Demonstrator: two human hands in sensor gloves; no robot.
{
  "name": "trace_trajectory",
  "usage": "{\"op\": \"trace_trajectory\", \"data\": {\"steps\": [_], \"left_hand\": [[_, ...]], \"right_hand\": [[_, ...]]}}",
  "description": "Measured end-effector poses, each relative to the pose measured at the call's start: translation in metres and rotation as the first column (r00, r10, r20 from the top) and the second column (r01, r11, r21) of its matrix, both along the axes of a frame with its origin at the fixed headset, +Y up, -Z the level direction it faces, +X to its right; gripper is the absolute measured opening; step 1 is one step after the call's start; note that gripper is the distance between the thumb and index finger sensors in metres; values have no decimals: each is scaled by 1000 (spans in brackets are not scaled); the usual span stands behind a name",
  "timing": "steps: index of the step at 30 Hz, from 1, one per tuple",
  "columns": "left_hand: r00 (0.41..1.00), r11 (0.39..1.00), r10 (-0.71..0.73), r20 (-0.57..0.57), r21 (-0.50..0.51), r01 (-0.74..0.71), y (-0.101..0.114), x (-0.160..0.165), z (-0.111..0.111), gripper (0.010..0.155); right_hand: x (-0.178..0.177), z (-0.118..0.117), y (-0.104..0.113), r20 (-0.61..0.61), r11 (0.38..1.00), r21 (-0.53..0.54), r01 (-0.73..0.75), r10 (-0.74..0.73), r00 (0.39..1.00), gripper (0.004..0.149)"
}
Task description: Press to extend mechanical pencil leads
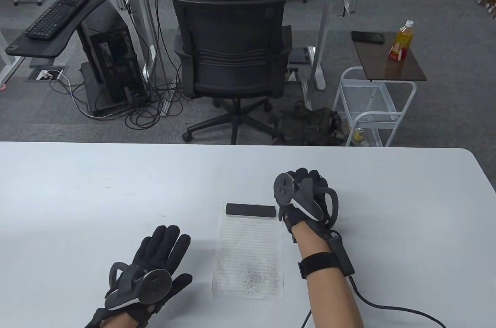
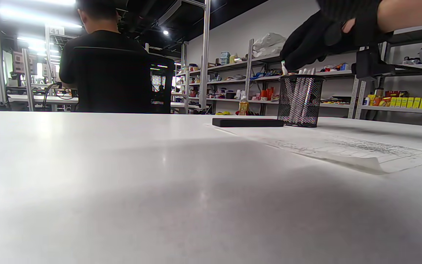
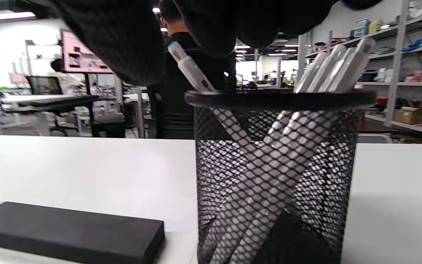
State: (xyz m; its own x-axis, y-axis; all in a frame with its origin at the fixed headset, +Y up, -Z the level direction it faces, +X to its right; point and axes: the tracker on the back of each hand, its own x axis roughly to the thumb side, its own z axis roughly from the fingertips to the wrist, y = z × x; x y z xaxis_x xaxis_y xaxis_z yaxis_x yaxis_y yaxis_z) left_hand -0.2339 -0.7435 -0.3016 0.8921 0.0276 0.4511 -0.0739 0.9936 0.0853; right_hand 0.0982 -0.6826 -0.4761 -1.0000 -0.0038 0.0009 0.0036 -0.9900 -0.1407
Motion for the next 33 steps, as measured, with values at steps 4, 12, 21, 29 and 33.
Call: {"op": "trace_trajectory", "data": {"steps": [4,12,21,29,33], "left_hand": [[1000,1000,-5,-10,-14,5,-2,-2,-2,88],[1000,1000,-8,-21,-23,7,-2,-4,-3,88],[1000,999,-6,-20,-46,5,-2,-4,-3,88],[1000,999,9,-30,-35,-10,0,-7,-2,88],[999,1000,15,-30,-25,-15,1,-6,-1,88]], "right_hand": [[-3,-10,-8,47,999,-5,-49,49,998,54],[-8,-11,-11,30,997,53,-61,60,998,47],[-3,2,15,-43,982,187,-17,25,999,44],[3,58,62,-182,928,372,24,48,982,44],[8,99,76,-236,870,482,105,14,972,44]]}}
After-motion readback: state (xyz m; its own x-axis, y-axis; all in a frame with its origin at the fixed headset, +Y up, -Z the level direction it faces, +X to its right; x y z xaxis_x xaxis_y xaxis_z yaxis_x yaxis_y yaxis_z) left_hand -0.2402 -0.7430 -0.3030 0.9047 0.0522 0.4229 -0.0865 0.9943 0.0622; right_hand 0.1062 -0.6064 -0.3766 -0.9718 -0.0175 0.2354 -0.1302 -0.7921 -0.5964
